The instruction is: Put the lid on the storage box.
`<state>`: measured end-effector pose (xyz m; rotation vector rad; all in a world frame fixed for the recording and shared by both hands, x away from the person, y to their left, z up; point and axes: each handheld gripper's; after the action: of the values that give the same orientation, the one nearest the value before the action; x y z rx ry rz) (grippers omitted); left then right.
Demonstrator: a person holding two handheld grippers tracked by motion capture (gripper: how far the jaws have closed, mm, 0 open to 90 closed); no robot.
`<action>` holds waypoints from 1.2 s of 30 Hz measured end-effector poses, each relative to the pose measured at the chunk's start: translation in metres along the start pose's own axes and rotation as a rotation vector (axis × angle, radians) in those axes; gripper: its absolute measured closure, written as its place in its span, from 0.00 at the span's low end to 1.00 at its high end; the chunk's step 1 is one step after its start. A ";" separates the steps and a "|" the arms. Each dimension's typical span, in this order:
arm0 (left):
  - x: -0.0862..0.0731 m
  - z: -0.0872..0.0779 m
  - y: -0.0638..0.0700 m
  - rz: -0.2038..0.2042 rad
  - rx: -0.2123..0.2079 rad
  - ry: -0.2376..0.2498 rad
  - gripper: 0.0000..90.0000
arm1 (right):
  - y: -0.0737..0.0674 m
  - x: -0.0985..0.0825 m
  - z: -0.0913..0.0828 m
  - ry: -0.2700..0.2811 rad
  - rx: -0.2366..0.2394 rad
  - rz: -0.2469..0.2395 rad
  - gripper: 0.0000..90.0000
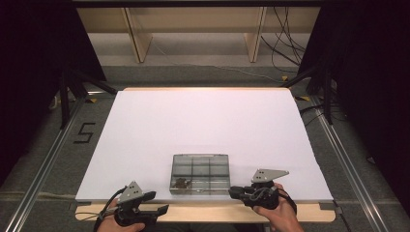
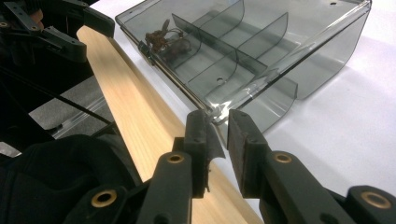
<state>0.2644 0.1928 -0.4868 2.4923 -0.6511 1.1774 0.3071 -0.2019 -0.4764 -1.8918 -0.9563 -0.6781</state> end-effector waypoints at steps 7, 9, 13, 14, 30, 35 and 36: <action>0.000 0.000 -0.001 -0.001 0.002 -0.006 0.33 | 0.002 -0.002 -0.003 -0.015 -0.037 -0.012 0.80; 0.000 0.000 -0.002 0.016 0.004 -0.015 0.33 | 0.002 -0.002 -0.005 -0.022 -0.059 -0.019 0.71; 0.000 0.000 -0.002 -0.016 0.008 -0.017 0.33 | 0.000 -0.004 -0.003 -0.060 -0.155 -0.053 0.51; 0.000 0.001 -0.002 -0.020 0.005 -0.021 0.33 | -0.002 -0.003 -0.002 -0.074 -0.168 -0.076 0.46; 0.001 0.004 -0.001 -0.026 0.008 -0.021 0.33 | -0.006 -0.010 -0.006 -0.029 -0.236 -0.079 0.28; 0.000 0.006 -0.003 -0.021 0.008 -0.027 0.33 | -0.005 -0.013 -0.010 -0.026 -0.244 -0.075 0.27; 0.000 0.006 -0.004 -0.019 0.010 -0.032 0.33 | -0.005 -0.014 -0.011 -0.024 -0.256 -0.064 0.27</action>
<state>0.2703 0.1930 -0.4908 2.5248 -0.6300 1.1391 0.2946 -0.2150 -0.4795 -2.1037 -0.9863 -0.8506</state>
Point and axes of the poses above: each handheld gripper's, and its own axes: z roughly forward along the jaws, x roughly out of its top, y roughly to its right, and after that the axes turned 15 degrees about x, right-handed
